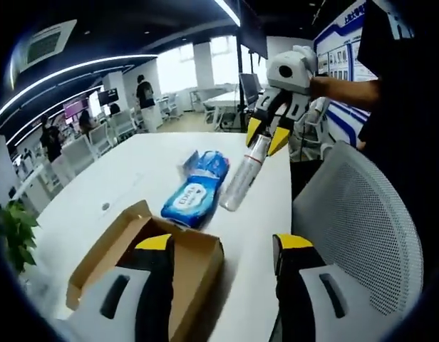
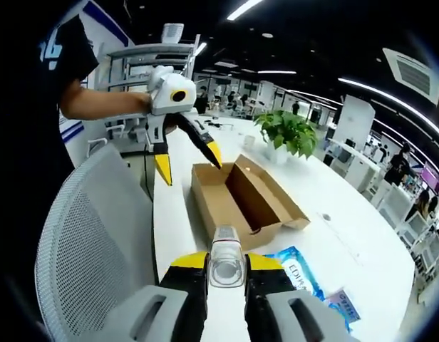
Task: Operate the shoe box by opening the lid, removing the specified soft item, and placing it in the target area until the item is outside and the box remains undamaged.
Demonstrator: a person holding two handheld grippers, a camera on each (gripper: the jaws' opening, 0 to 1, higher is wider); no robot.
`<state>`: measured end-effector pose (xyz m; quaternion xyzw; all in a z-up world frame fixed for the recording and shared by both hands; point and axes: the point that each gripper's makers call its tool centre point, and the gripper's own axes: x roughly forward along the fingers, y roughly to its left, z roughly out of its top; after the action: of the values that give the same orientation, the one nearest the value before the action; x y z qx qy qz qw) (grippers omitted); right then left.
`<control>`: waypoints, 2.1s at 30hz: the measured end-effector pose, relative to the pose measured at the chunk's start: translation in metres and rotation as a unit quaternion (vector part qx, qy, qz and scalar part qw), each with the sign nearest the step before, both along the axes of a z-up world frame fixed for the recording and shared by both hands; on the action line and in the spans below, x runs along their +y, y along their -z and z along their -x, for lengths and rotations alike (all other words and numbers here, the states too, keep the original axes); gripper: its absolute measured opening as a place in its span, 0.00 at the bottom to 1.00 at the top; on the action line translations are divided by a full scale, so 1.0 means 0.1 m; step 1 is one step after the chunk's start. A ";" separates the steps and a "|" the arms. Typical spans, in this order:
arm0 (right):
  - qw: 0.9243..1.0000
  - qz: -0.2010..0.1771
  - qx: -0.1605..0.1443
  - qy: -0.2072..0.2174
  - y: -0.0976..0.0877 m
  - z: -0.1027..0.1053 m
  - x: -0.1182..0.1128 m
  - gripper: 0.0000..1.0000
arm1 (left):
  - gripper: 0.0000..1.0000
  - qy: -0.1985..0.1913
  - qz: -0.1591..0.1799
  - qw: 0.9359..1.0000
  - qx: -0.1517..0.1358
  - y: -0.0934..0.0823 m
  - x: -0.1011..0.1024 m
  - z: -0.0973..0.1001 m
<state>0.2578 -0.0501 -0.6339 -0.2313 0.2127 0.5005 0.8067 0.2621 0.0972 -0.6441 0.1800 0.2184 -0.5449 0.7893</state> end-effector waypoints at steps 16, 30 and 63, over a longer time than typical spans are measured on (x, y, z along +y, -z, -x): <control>0.998 0.066 -0.015 -0.016 0.00 -0.36 -0.29 0.14 | 0.83 -0.106 0.038 0.994 0.000 -0.08 0.34 -0.07; 0.989 0.134 -0.029 -0.048 -0.02 -0.86 -0.51 0.14 | 0.98 -0.173 0.041 0.984 -0.018 -0.02 0.65 -0.08; 0.956 0.266 0.017 -0.120 0.42 -1.74 -0.76 0.14 | 1.00 -0.242 0.051 0.969 -0.027 -0.04 1.08 0.03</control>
<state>0.4320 -0.1261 -0.6760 -0.4525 0.3223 0.5231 0.6463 0.2586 0.2047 -0.6401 0.0958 0.2060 -0.3430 0.9115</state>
